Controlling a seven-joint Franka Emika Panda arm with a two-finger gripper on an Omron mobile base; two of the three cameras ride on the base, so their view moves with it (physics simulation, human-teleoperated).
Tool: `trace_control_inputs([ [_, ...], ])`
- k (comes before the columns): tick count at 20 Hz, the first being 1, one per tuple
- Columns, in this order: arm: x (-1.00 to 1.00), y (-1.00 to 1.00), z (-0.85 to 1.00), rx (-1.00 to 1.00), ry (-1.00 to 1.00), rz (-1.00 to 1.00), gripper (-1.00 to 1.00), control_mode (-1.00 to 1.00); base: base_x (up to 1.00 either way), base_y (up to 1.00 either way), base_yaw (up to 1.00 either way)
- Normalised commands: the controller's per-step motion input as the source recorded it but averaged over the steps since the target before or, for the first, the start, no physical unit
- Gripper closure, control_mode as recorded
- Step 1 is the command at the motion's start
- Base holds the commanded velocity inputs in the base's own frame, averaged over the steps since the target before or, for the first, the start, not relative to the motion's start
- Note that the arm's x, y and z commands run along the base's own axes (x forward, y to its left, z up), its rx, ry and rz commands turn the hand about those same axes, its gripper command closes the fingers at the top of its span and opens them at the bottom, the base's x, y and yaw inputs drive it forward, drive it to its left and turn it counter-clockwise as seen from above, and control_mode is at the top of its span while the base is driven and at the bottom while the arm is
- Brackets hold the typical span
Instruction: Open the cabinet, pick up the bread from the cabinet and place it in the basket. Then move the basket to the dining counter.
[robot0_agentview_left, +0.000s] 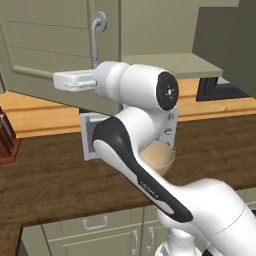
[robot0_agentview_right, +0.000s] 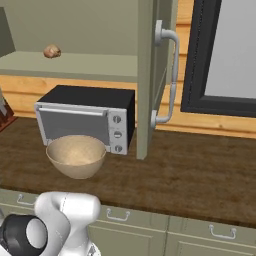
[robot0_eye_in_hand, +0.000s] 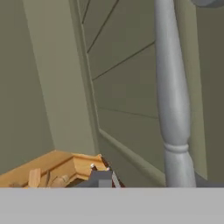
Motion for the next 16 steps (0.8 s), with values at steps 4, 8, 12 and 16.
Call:
trace_control_inputs([
  [4,-1.0,-0.62,0.83,0.05,-0.09,0.0,1.0,-1.0,0.0,0.0,0.0],
  [8,-1.0,-0.71,0.69,0.06,-0.11,0.0,1.0,-1.0,0.0,0.0,0.0],
  [12,-1.0,-0.47,0.64,0.09,-0.09,-0.03,1.0,-1.0,0.0,0.0,0.0],
  [16,-1.0,0.79,0.17,0.14,-0.09,0.0,1.0,-1.0,0.0,0.0,0.0],
])
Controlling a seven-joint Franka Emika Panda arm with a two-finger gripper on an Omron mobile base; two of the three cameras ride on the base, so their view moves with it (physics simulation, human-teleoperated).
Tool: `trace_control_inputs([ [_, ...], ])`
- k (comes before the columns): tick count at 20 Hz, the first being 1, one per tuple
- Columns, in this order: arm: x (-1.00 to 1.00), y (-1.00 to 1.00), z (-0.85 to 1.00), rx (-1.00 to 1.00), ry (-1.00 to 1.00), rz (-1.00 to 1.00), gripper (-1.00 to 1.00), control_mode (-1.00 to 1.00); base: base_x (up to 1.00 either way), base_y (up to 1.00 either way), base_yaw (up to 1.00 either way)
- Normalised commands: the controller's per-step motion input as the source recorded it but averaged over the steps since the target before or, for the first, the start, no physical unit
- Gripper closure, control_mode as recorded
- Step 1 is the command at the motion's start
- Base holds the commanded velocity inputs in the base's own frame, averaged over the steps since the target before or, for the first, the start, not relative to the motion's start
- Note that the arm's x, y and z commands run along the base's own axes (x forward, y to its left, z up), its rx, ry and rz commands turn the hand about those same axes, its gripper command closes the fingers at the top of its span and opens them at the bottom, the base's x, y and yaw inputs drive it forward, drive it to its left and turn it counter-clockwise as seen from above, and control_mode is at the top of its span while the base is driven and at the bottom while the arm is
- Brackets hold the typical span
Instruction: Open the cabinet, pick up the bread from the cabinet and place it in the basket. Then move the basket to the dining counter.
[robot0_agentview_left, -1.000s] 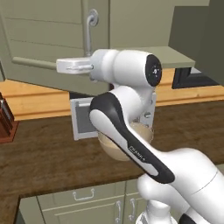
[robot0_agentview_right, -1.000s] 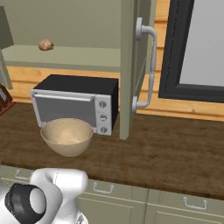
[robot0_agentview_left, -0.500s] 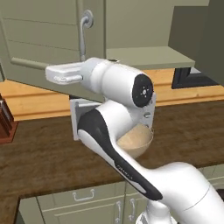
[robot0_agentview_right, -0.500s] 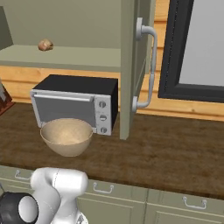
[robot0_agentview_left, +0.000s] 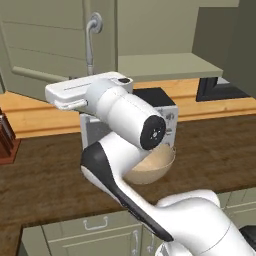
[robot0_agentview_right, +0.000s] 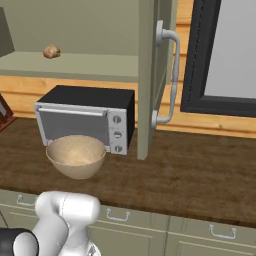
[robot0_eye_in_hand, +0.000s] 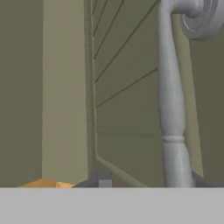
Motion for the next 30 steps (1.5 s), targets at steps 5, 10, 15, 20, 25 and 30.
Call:
trace_control_inputs([
  [5,-1.0,1.0,0.0,0.05,-0.05,0.0,1.0,-1.0,0.0,0.0,0.0],
  [10,-1.0,0.97,0.08,0.04,-0.01,0.0,1.0,-1.0,0.0,0.0,0.0],
  [15,-1.0,0.19,0.47,0.16,-0.17,0.0,1.0,-1.0,0.0,0.0,0.0],
  [20,-1.0,0.0,0.35,0.13,-0.32,-0.05,1.0,-1.0,0.0,0.0,0.0],
  [25,-1.0,-0.17,0.26,0.12,-0.32,-0.02,-1.0,-1.0,0.0,0.0,0.0],
  [30,-1.0,-0.34,0.23,0.2,-0.28,0.02,-1.0,-1.0,0.0,0.0,0.0],
])
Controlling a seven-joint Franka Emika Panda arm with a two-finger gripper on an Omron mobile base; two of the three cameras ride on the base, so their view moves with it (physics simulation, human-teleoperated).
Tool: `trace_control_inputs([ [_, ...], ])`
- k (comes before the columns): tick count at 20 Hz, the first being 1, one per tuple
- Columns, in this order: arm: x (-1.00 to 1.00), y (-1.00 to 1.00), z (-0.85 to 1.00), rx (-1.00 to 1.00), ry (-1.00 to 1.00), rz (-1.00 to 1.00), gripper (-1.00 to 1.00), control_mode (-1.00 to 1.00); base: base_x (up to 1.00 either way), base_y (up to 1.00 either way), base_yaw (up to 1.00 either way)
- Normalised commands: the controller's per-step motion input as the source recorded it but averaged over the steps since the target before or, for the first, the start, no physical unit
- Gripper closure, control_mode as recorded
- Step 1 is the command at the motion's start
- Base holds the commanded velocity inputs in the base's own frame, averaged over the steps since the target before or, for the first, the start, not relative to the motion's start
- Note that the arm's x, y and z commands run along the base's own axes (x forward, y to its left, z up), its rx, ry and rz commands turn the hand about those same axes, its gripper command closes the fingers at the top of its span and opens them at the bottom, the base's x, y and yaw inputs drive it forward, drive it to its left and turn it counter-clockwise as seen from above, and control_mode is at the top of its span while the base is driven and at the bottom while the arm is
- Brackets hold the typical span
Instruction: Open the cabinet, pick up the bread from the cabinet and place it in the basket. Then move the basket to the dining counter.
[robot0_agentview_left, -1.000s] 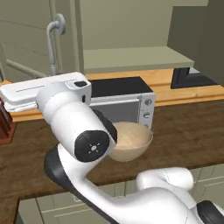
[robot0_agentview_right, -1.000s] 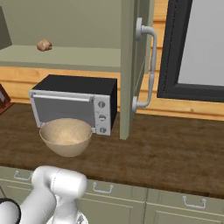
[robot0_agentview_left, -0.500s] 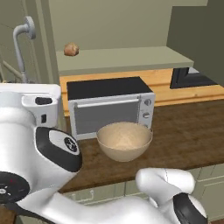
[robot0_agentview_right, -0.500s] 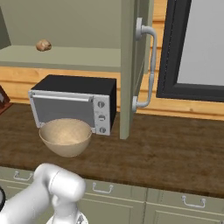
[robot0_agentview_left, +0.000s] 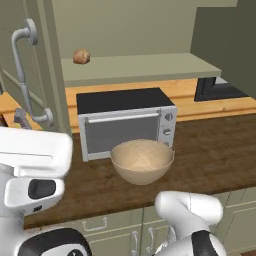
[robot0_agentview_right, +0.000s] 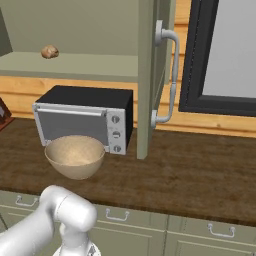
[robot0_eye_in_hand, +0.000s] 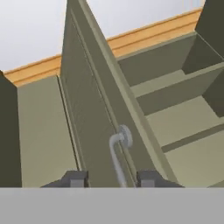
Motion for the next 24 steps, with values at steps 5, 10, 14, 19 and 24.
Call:
trace_control_inputs([
  [5,-0.07,-1.0,-0.07,0.39,-0.05,0.11,-1.0,-1.0,0.0,0.0,0.0],
  [10,0.68,-1.0,-0.42,0.55,-0.01,0.05,-1.0,-1.0,0.0,0.0,0.0],
  [14,0.85,-1.0,-0.35,0.61,0.0,0.0,-1.0,-1.0,0.0,0.0,0.0],
  [19,1.0,-0.75,-0.07,0.41,0.03,0.33,-1.0,-1.0,0.0,0.0,0.0],
  [24,1.0,-0.02,0.0,0.4,0.06,0.68,-1.0,-1.0,0.0,0.0,0.0],
])
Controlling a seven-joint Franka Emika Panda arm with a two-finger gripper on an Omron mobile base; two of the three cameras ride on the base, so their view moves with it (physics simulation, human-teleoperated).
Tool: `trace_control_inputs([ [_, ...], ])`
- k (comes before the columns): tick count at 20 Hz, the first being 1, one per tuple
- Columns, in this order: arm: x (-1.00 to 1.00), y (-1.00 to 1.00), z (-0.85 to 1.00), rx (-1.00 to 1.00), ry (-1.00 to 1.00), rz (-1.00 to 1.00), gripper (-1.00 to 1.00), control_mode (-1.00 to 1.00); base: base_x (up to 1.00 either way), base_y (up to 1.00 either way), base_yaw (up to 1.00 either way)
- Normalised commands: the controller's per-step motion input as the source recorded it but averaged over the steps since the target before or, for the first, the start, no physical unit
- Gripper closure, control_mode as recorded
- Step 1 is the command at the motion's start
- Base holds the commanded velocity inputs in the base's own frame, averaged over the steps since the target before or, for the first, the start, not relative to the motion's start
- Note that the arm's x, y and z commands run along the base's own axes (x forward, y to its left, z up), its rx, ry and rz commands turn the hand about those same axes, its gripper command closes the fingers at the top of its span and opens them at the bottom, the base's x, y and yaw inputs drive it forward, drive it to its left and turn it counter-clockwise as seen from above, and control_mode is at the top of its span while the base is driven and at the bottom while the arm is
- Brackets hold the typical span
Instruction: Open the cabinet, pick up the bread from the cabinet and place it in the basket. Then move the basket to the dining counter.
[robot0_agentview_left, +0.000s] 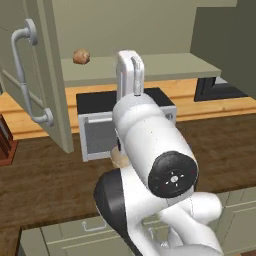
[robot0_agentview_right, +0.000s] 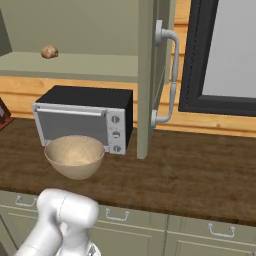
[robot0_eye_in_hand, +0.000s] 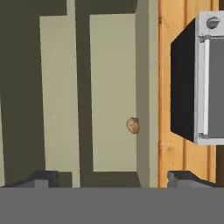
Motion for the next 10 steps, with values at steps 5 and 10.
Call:
trace_control_inputs([
  [5,0.78,0.0,0.0,0.43,0.05,0.67,-1.0,-1.0,0.0,0.0,0.0],
  [10,0.09,0.02,0.0,0.17,0.05,0.54,-1.0,-1.0,0.0,0.0,0.0],
])
